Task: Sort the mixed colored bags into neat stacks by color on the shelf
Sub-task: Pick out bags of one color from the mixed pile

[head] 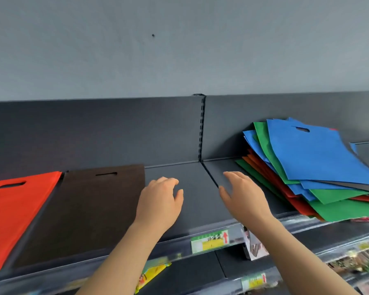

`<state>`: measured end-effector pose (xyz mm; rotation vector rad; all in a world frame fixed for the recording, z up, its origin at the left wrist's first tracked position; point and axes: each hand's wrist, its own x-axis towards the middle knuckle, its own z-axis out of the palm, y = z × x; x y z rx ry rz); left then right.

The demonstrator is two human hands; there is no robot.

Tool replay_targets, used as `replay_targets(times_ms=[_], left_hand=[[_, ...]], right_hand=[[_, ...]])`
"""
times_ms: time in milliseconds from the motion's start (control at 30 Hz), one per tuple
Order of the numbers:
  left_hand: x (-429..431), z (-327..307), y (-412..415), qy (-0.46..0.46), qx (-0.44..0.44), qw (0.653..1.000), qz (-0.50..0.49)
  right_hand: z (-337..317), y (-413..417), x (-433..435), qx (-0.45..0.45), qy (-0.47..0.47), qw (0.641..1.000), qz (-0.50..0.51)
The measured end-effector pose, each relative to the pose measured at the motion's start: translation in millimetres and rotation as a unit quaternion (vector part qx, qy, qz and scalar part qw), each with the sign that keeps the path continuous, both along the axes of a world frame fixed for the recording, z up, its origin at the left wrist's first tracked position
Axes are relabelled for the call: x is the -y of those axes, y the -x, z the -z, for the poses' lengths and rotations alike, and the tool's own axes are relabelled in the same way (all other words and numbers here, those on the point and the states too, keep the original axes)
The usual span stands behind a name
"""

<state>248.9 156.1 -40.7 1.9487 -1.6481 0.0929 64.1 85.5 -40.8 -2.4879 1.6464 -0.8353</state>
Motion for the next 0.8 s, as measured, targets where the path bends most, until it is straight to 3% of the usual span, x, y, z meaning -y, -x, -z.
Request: replay_targets(times_ms=[333, 533, 667, 800], left_hand=[[106.4, -11.0, 160.5, 0.004, -0.044, 0.996, 0.081], [158.0, -11.1, 234.6, -0.027, -0.097, 0.991, 0.089], [183.1, -12.2, 257.3, -0.056, -0.184, 0.977, 0.088], [194.6, -16.4, 263.9, -0.057, -0.284, 0.955, 0.064]], right_hand=[[-25.8, 185.0, 86.1, -0.027, -0.006, 0.993, 0.111], [-19.0, 274.1, 143.2, -0.081, -0.083, 0.980, 0.163], [-10.9, 300.0, 156.8, -0.071, -0.150, 0.977, 0.137], [-10.3, 301.0, 146.0, -0.056, -0.150, 0.985, 0.057]])
